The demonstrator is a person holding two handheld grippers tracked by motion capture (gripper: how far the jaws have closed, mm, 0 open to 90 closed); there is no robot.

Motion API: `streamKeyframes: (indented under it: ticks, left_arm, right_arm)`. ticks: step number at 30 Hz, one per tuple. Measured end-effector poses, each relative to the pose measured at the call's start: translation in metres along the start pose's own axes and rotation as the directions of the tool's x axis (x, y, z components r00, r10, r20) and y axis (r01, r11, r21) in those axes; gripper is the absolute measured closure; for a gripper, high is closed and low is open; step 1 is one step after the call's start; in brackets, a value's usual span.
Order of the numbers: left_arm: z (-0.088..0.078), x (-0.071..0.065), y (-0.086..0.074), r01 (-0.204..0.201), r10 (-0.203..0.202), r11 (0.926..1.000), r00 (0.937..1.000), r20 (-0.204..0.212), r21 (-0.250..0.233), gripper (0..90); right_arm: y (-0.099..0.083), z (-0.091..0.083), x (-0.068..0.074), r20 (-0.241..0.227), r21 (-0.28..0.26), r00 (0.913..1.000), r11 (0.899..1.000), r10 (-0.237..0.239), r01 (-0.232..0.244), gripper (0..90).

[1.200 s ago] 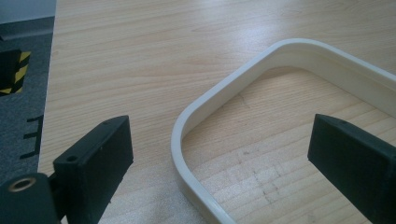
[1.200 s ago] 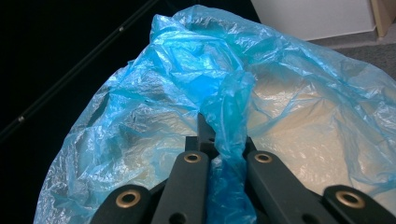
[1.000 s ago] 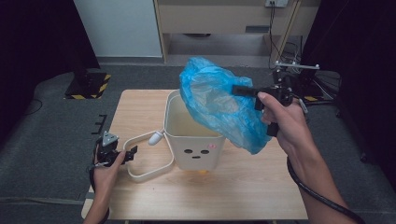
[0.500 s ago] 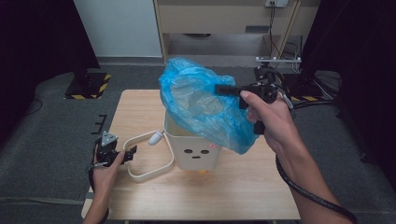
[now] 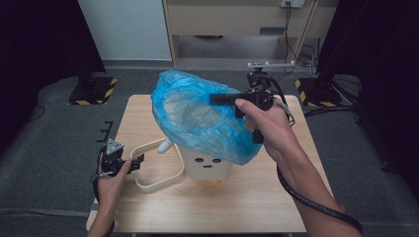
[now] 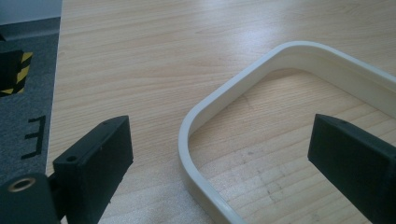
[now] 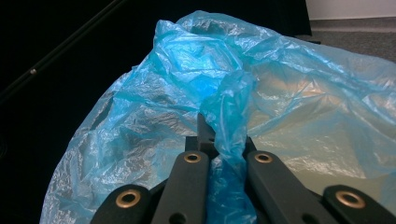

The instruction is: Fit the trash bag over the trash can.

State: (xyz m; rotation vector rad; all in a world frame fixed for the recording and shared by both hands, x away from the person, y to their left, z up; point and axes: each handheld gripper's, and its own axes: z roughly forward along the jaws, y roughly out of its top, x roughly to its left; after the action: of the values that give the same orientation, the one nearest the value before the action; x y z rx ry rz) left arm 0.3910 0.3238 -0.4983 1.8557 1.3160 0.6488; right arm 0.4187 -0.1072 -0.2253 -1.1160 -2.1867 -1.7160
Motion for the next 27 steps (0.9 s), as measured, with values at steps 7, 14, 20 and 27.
streamKeyframes:
  ticks: [7, 14, 20, 27]
  left_arm:
    - [0.000, 0.001, 0.000, 0.001, -0.001, 1.0000, 1.0000, -0.004, 0.001, 5.8]
    - [0.000, 0.001, -0.001, 0.006, -0.006, 1.0000, 1.0000, -0.003, -0.002, 5.8]
    - [0.000, 0.001, -0.001, 0.007, -0.007, 1.0000, 1.0000, -0.001, 0.000, 5.7]
    - [0.000, 0.002, -0.001, 0.009, -0.009, 1.0000, 1.0000, -0.001, 0.002, 5.7]
  right_arm:
    - [-0.001, 0.009, 0.003, 0.003, 0.024, 1.0000, 1.000, -0.008, 0.008, 89.4]
    - [-0.002, 0.016, 0.007, 0.007, 0.049, 0.9997, 0.999, -0.023, 0.023, 89.4]
    - [-0.005, 0.021, 0.010, 0.006, 0.067, 0.9993, 0.997, -0.037, 0.036, 89.3]
    - [-0.008, 0.027, 0.012, 0.005, 0.085, 0.9988, 0.995, -0.049, 0.049, 89.3]
